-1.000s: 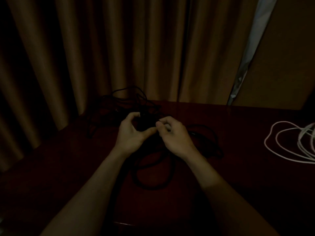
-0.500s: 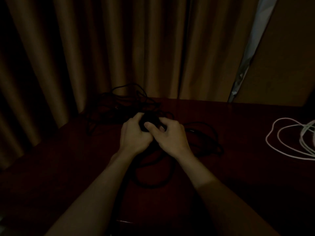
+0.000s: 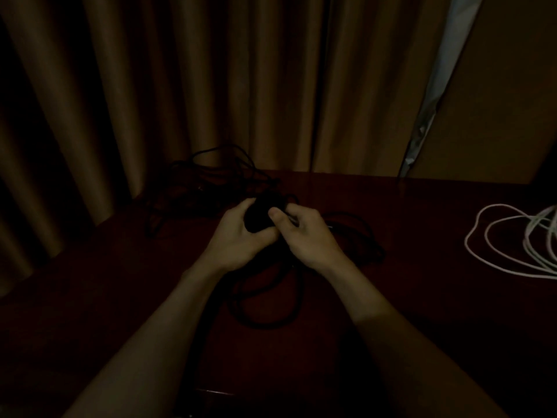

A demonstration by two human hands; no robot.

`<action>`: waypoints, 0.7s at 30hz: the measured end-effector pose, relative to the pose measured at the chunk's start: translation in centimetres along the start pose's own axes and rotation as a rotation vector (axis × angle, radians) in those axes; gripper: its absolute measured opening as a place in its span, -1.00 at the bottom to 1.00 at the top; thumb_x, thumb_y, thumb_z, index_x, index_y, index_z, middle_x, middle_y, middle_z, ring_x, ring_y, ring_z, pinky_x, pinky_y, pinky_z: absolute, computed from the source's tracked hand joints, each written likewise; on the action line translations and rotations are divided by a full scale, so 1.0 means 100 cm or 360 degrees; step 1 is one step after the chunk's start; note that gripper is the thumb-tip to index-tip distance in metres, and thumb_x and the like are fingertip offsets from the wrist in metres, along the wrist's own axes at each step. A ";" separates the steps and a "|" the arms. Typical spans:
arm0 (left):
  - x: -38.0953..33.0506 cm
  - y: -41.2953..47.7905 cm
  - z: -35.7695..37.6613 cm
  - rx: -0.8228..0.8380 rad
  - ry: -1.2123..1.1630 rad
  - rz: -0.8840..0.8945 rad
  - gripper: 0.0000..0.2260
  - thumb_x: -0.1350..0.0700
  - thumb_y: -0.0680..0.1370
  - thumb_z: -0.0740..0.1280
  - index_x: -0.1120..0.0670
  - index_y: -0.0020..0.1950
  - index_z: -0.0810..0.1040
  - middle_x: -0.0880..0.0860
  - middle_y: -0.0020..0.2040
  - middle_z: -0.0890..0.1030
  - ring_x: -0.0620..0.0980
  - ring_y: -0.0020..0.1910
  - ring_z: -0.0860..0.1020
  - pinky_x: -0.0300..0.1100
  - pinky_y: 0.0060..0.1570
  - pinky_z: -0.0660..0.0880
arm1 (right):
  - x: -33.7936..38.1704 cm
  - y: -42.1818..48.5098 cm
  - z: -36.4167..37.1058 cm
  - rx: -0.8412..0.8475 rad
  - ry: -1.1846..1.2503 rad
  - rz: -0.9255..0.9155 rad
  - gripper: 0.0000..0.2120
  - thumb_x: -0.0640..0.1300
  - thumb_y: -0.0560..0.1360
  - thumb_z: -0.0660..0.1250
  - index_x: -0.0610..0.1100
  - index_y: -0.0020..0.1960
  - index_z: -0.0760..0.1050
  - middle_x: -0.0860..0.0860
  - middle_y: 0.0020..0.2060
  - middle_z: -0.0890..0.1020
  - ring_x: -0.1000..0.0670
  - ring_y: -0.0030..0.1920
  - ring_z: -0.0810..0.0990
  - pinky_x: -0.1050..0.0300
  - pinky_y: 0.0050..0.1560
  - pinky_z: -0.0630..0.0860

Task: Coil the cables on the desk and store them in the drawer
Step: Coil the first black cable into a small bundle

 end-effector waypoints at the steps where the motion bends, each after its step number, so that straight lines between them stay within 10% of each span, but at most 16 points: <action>1: 0.001 0.000 -0.002 -0.0046 0.0064 0.0016 -0.71 0.10 0.53 0.51 0.10 0.21 0.60 0.00 -0.01 0.71 -0.07 -0.08 0.69 -0.17 -0.15 0.60 | 0.001 0.000 0.001 -0.0017 -0.0029 -0.0002 -0.71 -0.06 0.69 0.28 0.08 -0.21 0.51 0.32 -0.42 0.60 0.31 -0.34 0.58 0.41 -0.32 0.43; 10: -0.010 -0.005 -0.008 -0.0374 0.0420 0.0170 -0.63 0.01 0.48 0.49 -0.01 0.28 0.62 -0.17 0.01 0.67 -0.29 -0.05 0.64 -0.36 -0.08 0.59 | 0.009 -0.005 0.008 -0.0099 -0.0198 -0.0006 -0.64 0.25 0.54 0.41 -0.04 -0.16 0.67 0.11 -0.34 0.67 0.14 -0.29 0.65 0.16 -0.34 0.55; 15: -0.006 0.000 -0.002 -0.0480 0.0935 0.0406 -0.56 0.06 0.60 0.39 0.10 0.47 0.47 0.03 0.15 0.62 -0.09 0.08 0.57 -0.15 0.10 0.52 | 0.008 -0.005 0.015 -0.0098 -0.0065 0.0080 -0.69 0.25 0.46 0.51 0.00 -0.13 0.66 0.24 -0.31 0.65 0.27 -0.26 0.62 0.43 -0.29 0.43; 21: 0.004 0.003 0.002 -0.0105 0.0409 0.0151 -0.49 -0.03 0.47 0.50 0.00 0.40 0.51 -0.13 0.20 0.64 -0.10 0.17 0.63 -0.01 0.18 0.60 | 0.004 -0.002 0.007 -0.0051 -0.0051 0.0040 -0.79 0.09 0.56 0.45 -0.06 -0.04 0.64 0.25 -0.29 0.62 0.26 -0.18 0.61 0.40 -0.21 0.45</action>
Point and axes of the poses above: each hand's wrist, its own y-axis towards the middle knuckle, its own z-axis out of the palm, x = y × z, the point moved 5 cm from there along y, towards the middle knuckle
